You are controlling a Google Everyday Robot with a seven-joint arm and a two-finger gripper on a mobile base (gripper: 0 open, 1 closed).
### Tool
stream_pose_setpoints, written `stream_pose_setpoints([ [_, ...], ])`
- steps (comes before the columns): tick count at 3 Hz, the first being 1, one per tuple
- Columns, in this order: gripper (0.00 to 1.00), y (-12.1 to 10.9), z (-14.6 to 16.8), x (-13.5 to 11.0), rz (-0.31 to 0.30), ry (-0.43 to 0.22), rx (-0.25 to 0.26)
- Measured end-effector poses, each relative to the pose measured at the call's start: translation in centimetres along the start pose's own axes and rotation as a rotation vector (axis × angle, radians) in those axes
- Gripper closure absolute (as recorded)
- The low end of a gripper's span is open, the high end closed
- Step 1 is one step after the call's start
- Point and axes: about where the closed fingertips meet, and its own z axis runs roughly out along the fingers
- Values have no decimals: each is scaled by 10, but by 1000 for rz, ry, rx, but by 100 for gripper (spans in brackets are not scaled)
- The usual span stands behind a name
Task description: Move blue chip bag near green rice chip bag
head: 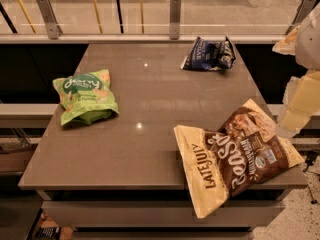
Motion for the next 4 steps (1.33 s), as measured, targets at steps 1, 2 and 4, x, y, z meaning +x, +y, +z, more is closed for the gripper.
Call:
stream_pose_setpoints([
  [1,0,-3,0,-3,-2,2,16],
  [2,0,-16,6,-12,-8,6,47],
  [4,0,-61,31,-37,-36,-61,89],
])
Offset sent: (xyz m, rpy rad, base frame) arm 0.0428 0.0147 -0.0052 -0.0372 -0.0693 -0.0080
